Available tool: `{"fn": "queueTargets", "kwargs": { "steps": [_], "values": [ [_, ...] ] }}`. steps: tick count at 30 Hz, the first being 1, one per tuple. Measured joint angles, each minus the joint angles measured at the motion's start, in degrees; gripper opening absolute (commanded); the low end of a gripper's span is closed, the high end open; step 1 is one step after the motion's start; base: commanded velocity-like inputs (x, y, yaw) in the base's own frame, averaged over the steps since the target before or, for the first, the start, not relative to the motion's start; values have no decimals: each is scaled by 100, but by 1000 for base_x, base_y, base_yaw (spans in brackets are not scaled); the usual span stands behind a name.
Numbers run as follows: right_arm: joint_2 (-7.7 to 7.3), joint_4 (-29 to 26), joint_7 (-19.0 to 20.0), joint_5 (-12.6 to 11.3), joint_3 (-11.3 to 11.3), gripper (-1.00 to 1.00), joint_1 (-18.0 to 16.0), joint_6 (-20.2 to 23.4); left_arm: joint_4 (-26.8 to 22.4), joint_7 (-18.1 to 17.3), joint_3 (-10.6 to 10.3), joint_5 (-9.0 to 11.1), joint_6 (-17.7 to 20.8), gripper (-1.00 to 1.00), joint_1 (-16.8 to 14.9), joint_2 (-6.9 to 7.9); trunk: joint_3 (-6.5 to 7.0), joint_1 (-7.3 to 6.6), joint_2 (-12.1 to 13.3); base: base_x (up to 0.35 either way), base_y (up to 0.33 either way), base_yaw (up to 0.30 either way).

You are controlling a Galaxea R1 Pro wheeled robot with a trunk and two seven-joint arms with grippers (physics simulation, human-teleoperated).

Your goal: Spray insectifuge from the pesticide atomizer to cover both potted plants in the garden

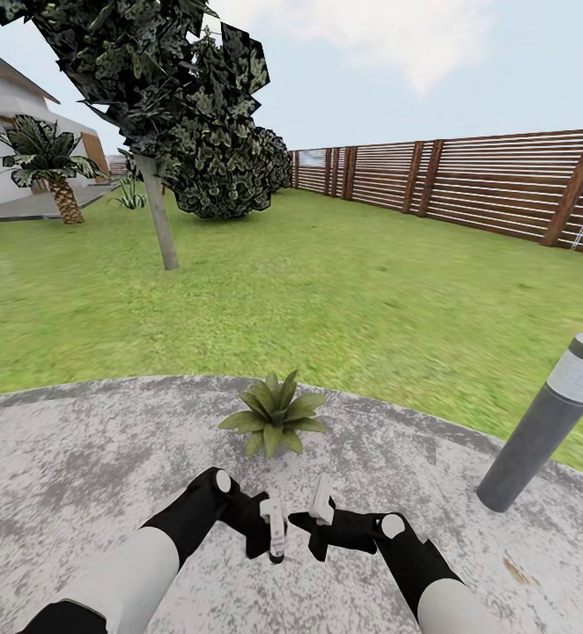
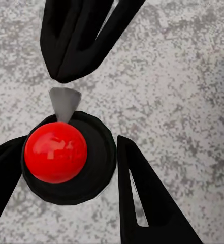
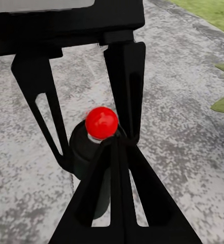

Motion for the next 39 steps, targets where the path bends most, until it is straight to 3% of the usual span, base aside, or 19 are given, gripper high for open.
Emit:
{"fn": "queueTargets", "kwargs": {
  "steps": [4, 15, 21, 29, 30, 34, 37, 39],
  "values": [
    [0, 1, 0, 0, 0, -100, 2, 0, 1, -2, -13, 130, -24, -100, 0, 3, 0, 0, 0, 0, 0, 0],
    [0, 0, 0, 2, 0, -100, 2, 0, 59, 9, -34, 114, -27, -100, -3, 23, 0, 0, 0, 0, 0, 0],
    [0, 1, 0, 9, 4, -100, 3, 0, 59, 2, -36, 62, 1, -100, -17, 514, 0, 0, 0, 0, 0, 0],
    [-64, 8, -7, 26, 0, -100, 3, 0, 72, 24, -12, 45, -8, -100, 15, 1016, 0, 0, 0, 0, 0, 0],
    [-115, 8, -8, 27, 0, 100, 4, 0, 72, 34, -11, 42, 3, -100, 21, 1069, 0, 0, 0, 0, 0, 0],
    [-409, 15, -8, 14, -3, 100, 5, 2, 71, 71, 3, 76, 42, -100, 26, 1292, 0, 0, 0, 0, 0, 0],
    [-506, 26, -40, 8, -8, 100, 5, 3, 71, 134, 56, 96, 53, -100, 26, 1328, 0, 0, 0, 0, 0, 0],
    [-659, 126, -77, 6, -12, 100, 11, -4, 82, 285, 242, 105, 56, -100, 26, 1333, 0, 0, 0, 0, 0, 0]
  ]
}}
